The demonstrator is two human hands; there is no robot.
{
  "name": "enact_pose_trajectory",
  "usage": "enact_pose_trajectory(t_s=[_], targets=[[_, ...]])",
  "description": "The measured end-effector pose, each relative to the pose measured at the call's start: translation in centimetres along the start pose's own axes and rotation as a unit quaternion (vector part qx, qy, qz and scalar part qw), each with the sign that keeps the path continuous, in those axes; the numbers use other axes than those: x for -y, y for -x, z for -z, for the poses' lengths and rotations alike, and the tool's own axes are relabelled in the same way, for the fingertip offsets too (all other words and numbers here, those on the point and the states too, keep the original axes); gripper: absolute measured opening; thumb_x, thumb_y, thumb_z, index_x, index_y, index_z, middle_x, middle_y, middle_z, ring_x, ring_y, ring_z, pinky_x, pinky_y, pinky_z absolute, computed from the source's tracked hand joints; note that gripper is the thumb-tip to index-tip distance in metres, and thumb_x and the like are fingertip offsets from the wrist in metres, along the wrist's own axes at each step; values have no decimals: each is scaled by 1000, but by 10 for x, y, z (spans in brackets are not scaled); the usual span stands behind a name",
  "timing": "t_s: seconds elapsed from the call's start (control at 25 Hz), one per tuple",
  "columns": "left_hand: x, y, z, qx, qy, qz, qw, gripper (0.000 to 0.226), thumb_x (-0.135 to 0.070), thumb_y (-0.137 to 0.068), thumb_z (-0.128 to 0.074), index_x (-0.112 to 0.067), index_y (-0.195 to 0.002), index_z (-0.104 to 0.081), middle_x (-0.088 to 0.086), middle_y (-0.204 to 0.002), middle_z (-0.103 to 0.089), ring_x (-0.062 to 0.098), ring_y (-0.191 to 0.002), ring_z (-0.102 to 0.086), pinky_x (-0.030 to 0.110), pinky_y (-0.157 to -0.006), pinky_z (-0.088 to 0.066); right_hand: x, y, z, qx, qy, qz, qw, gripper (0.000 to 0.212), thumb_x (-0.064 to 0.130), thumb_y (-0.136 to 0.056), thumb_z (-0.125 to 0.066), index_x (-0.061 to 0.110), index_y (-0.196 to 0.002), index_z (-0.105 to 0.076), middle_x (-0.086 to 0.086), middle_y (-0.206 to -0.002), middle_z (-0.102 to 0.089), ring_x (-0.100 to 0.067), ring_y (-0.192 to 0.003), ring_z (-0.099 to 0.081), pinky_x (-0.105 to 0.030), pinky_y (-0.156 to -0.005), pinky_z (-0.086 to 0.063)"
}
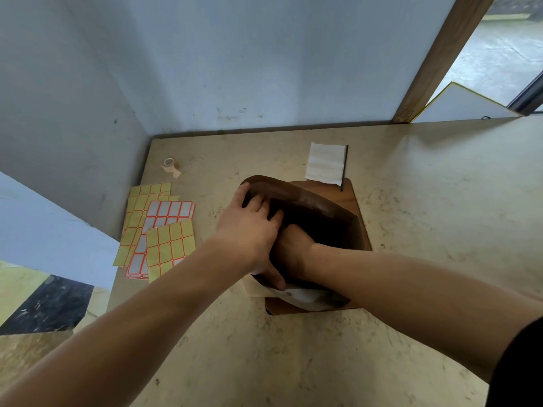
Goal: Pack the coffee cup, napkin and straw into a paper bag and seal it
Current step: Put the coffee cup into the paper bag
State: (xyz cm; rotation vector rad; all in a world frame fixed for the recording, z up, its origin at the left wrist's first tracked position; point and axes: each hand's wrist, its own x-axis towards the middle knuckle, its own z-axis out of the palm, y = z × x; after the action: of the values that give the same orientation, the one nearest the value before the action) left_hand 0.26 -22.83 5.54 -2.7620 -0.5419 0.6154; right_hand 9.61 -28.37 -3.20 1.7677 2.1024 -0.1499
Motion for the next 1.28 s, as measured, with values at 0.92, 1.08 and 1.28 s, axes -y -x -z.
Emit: enact_pose_trajectory(t_s=[0.92,1.08,1.28], targets=[[9,4,2,-65,59,-55,995,122,-90,-56,-50,-22,-151,-16,3,-157,-26,22,-146,-11,44,-113,19,-61,93,39,-34,-142,-75,986,104,65,-68,-66,31,-150,-11,3,-154,-28,-23,-134,-36,-41,-103,-41],[14,12,3,-98,67,-98,988,112,-85,-64,-50,-21,-150,-19,2,-156,-29,21,-146,-14,36,-111,19,-71,121,43,-58,-133,-83,986,102,68,-73,-61,33,-151,-5,6,-155,-27,-20,-136,-31,-36,-105,-35],[16,22,2,-109,82,-108,985,103,-78,-71,-54,-21,-151,-20,1,-156,-32,19,-145,-17,31,-110,15,-78,136,43,-74,-156,-87,981,102,73,-71,-57,35,-150,-7,8,-151,-33,-16,-134,-33,-33,-101,-39]])
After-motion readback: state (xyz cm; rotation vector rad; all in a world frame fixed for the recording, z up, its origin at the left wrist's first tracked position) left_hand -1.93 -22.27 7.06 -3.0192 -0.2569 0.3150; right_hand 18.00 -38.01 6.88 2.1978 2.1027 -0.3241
